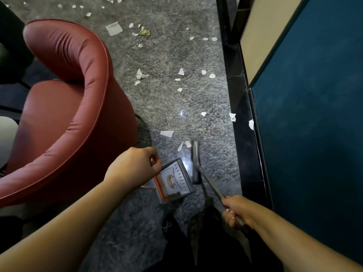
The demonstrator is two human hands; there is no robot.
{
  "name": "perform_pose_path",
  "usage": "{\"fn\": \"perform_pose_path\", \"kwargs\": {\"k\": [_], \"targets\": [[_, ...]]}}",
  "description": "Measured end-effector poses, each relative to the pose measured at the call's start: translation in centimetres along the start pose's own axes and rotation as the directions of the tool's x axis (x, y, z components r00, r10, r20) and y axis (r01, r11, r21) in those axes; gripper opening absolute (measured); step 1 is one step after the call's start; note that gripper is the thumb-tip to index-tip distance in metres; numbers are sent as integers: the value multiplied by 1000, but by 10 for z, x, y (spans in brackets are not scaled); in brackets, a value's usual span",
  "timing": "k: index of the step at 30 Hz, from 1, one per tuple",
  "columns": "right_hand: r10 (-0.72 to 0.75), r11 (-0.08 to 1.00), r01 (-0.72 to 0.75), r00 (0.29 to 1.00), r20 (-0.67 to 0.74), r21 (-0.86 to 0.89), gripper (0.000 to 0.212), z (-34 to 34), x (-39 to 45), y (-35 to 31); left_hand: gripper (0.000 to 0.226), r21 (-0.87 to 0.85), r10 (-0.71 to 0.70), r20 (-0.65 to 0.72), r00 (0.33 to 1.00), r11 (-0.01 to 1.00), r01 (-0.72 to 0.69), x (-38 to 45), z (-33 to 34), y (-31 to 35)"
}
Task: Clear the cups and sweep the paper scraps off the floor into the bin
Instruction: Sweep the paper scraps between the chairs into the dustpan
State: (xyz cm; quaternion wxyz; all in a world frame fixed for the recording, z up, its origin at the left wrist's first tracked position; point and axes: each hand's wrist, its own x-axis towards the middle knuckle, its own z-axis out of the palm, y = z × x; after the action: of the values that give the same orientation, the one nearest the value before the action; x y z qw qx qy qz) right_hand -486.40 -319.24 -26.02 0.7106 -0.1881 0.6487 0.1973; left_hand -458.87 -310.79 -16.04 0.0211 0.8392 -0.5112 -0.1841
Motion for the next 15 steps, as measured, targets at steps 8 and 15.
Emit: {"fn": "perform_pose_path", "kwargs": {"k": [8, 15], "targets": [[-82, 997, 82, 997, 7, -12, 19, 23, -47, 7, 20, -33, 11, -20, 1000, 999, -11, -14, 1, -13], [-298, 941, 272, 948, -114, -200, 21, 30, -62, 11, 20, -75, -16, 8, 1000, 997, 17, -25, -5, -28]]}}
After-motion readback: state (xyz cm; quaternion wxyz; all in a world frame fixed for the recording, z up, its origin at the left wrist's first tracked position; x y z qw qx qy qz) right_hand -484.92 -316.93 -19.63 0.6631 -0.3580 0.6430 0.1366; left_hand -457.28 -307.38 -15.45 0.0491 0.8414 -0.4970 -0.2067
